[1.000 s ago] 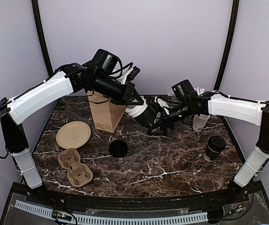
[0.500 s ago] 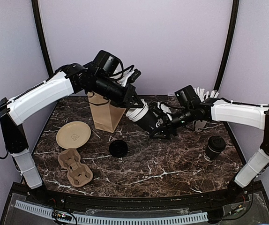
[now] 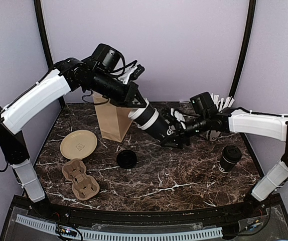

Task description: Pack the takeout coffee

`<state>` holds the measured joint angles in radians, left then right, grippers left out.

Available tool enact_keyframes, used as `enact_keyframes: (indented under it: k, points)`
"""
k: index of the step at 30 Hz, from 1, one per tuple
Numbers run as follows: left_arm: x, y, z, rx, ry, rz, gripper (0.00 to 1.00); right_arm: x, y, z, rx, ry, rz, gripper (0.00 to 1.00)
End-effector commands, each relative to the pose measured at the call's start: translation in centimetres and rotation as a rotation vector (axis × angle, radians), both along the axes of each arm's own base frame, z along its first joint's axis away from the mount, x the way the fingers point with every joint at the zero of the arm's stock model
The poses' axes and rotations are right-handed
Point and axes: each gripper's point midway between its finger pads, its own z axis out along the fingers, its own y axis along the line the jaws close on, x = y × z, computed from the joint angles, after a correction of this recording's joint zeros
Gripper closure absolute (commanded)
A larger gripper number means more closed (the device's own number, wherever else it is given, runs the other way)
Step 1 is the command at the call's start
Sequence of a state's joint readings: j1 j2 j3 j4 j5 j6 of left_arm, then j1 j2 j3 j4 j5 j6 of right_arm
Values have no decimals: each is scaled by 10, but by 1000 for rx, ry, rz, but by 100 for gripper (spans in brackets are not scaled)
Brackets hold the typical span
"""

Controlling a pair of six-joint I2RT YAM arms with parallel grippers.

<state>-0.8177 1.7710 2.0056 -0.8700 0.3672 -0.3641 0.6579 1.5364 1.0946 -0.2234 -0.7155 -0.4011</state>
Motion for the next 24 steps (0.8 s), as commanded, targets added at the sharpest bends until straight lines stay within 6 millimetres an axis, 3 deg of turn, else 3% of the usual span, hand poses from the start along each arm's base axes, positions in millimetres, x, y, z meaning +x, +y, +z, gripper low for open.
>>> enact_keyframes:
  k: [1,8,12,17,19,21,24]
  points:
    - [8,58,91,-92,-209,128,100,-17,-25,-45,-130,106,-1,47]
    - [8,66,94,-74,-225,145,100,-17,-28,-45,-126,111,-5,46]
    - [7,81,84,19,-244,165,100,-10,-39,-30,-91,108,-29,46]
    - [-11,89,40,183,-202,95,100,6,-56,3,-17,103,-67,45]
    - [-25,80,20,241,-201,35,100,15,-62,15,8,99,-88,45]
    - [-50,59,-7,301,-202,-70,100,25,-67,28,35,88,-107,45]
    - [-73,30,-30,332,-239,-175,100,38,-76,43,65,79,-135,45]
